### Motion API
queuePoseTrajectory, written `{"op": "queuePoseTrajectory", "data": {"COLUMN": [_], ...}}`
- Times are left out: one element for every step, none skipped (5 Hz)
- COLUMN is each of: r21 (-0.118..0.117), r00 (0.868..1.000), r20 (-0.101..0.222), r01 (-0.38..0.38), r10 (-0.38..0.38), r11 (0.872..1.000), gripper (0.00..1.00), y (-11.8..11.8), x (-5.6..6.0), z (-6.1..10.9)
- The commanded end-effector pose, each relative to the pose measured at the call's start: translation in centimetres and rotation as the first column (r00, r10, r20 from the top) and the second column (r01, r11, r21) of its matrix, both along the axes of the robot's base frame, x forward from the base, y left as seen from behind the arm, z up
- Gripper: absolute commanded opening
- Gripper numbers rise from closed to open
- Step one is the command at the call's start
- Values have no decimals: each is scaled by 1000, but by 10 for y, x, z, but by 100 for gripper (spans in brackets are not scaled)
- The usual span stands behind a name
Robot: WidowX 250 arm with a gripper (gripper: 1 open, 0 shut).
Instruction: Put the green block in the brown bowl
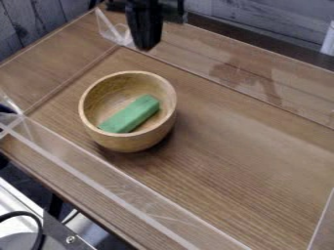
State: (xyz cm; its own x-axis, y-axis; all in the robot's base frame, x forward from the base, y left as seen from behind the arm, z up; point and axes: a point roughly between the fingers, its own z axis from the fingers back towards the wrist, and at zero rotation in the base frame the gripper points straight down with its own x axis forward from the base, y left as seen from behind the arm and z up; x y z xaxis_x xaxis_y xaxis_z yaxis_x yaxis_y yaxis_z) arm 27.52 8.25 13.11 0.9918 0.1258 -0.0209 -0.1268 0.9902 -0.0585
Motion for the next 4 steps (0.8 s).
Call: {"op": "queuePoseTrajectory", "data": {"r21": [17, 14, 19, 19], "r00": [1000, 999, 997, 992], "r20": [26, 24, 38, 66], "r01": [-16, -26, -72, -108], "r10": [15, 25, 72, 107], "r11": [1000, 1000, 997, 994], "gripper": [0, 0, 0, 0], "y": [13, 25, 44, 61], "x": [1, -5, -21, -37], "z": [0, -9, -22, -39]}}
